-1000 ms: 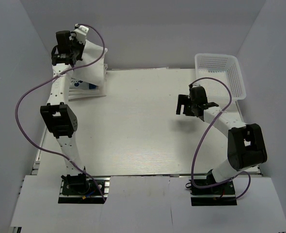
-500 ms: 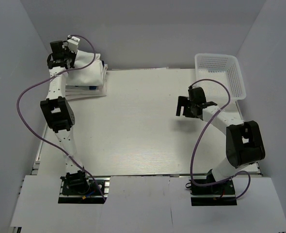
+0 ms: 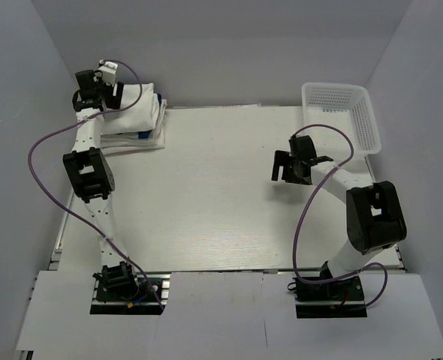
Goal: Fold and stack the t-shirts
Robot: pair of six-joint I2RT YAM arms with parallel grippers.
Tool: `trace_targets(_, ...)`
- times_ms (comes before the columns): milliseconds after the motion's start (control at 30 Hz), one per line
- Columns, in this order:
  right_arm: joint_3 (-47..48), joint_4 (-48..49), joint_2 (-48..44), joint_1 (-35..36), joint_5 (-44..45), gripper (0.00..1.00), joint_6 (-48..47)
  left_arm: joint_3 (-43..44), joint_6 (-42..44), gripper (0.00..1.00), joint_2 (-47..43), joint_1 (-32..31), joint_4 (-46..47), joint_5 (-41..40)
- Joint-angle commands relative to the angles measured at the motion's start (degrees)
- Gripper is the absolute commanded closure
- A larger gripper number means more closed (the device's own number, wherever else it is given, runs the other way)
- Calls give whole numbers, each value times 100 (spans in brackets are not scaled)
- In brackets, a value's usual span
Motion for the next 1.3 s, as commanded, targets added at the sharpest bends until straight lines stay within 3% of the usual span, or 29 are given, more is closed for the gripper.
trace_targets(0,249,-48,-213,43,36,9,7,78,-278,0,-148,67,406,-255)
trace_targets(267,231,84,-520,96,9,9,16,-466,-647,0,-946,-47,731,-757)
trace_targets(367,144,241,-845,122,-43,9,15,-923,-954,0,-1559,-152,504,-346)
trace_targets(567,-506,707,-1715,105,-53,9,121,-2557,-2703,0,-3063,-231,1011,1324)
trace_targets(667,-909,769,-2198,105,219,9,296,-3855,-3310,0,-3898,-476,1345,2054)
trace_targets(733,-1121,725,-2584,79,387,9,480,-4454,-3913,0,-4311,-627,1661,2117)
trace_targets(967,-2114,1287,-3780,96,396,9,710,-8082,-5138,0,-6570,-1338,2998,2151)
trace_targets(1133,-2809,2069,-4484,105,89,9,657,-8772,-5139,0,-7896,-1612,2569,1618)
trace_targets(1267,-2933,2184,-4573,96,-78,9,561,-8782,-5025,0,-8066,-1673,2322,1414)
